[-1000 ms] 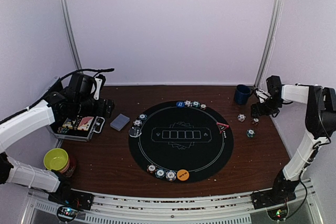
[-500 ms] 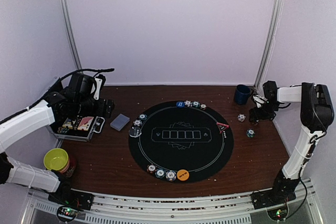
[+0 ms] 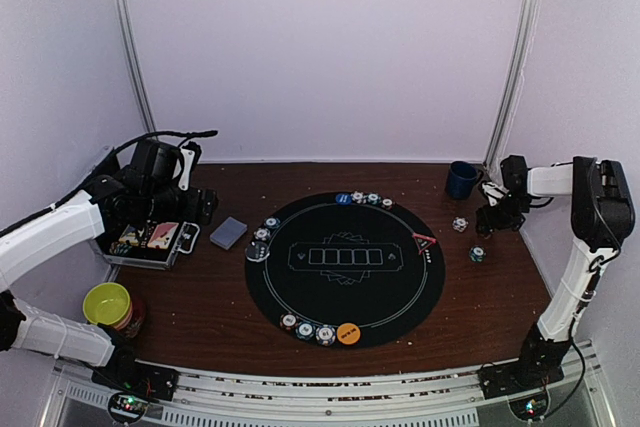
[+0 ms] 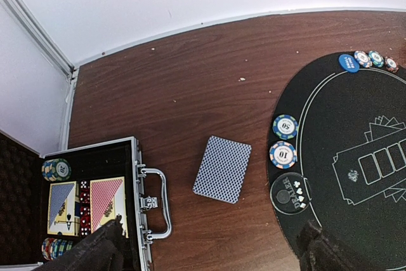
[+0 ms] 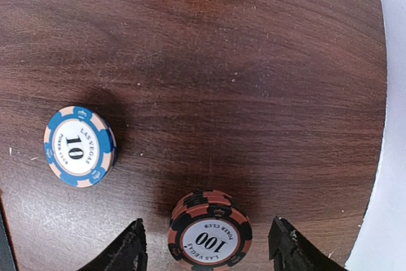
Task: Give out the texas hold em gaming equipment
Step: Pick up the pile of poker chips from the pile of poker chips.
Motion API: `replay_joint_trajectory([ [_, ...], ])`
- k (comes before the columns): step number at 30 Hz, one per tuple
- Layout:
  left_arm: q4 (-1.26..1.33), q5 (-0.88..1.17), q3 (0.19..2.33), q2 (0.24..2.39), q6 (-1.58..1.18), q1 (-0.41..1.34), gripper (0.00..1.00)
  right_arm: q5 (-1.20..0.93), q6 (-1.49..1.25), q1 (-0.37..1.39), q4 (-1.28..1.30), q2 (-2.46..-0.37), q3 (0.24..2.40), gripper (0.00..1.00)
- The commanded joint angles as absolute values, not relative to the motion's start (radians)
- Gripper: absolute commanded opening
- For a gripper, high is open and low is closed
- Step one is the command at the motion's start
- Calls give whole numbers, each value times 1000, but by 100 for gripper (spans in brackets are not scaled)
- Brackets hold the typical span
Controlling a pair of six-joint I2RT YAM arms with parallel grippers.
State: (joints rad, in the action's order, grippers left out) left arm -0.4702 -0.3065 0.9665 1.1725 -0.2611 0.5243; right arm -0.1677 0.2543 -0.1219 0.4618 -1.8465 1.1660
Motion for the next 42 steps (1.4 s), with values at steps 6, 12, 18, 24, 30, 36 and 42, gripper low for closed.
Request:
replay_joint_trajectory([
  [6,-427,-298,961,1156,-266,517,98,-163,237,-135,449,-1865,1175,60],
  [12,-427,-298,960,1158,-265,516,98,-169,236,-139,448,-1875,1175,58],
  [18,-427,-298,960,1158,-266,517,98,-172,236,-141,443,-1874,1173,54],
  [24,-428,-298,962,1160,-265,516,98,-178,237,-141,446,-1872,1173,43],
  [30,-427,-298,961,1160,-266,516,98,-178,239,-141,454,-1849,1174,37],
  [36,-426,-299,961,1163,-265,517,98,-180,244,-140,483,-1795,1183,35],
  [42,-427,-301,960,1161,-265,517,98,-186,248,-115,542,-1728,1217,34],
])
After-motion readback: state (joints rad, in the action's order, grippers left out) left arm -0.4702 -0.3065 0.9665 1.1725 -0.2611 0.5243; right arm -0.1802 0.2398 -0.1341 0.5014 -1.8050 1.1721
